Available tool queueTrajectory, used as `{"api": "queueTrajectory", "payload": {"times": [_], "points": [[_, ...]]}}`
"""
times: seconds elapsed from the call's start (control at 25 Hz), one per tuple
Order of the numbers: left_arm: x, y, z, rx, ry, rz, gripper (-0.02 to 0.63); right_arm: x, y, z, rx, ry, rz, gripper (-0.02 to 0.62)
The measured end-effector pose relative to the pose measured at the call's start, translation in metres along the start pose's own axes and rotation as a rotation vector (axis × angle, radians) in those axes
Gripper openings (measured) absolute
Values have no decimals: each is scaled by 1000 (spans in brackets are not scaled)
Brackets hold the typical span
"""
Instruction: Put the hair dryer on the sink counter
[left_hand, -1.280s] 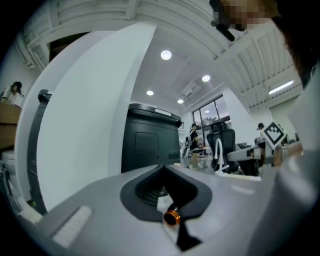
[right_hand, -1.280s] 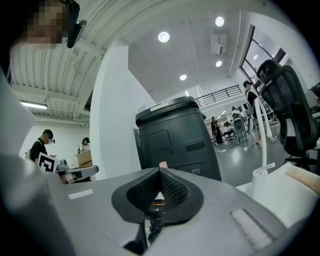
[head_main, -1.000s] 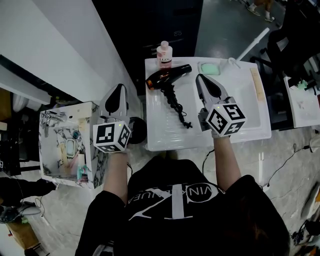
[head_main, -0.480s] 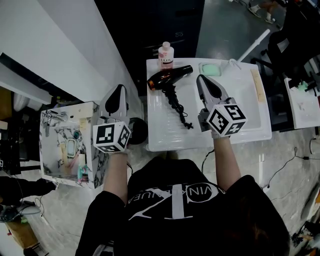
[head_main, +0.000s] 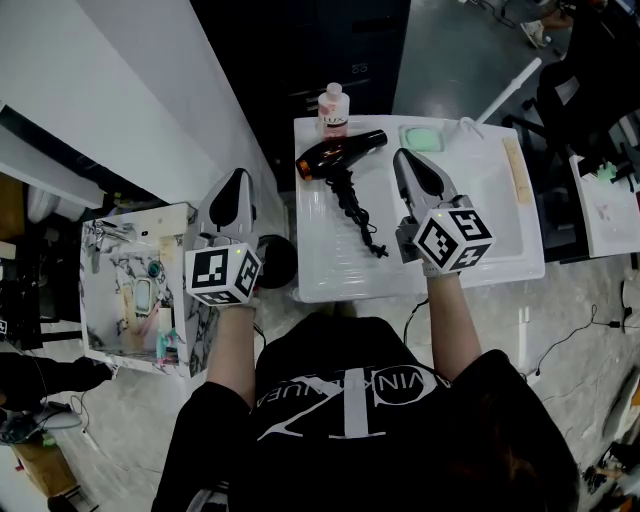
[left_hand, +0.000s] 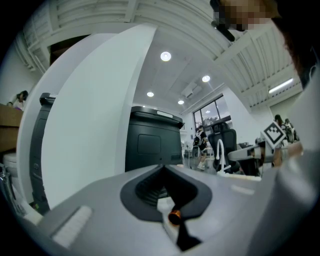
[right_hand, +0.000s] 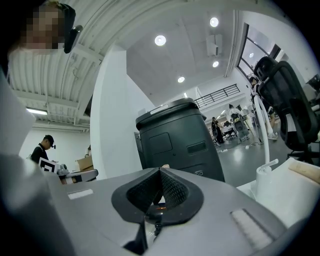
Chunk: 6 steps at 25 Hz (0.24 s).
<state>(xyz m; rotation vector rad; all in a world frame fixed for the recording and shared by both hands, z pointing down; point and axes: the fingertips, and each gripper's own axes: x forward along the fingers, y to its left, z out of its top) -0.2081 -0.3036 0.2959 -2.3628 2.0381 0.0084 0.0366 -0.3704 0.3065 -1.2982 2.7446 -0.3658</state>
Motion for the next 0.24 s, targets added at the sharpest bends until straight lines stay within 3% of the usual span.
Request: {"api": "queueTrajectory", "payload": {"times": [0.24], "points": [[1, 3, -2, 2, 1, 5, 0, 2, 0, -2, 3, -1, 2, 3]]}}
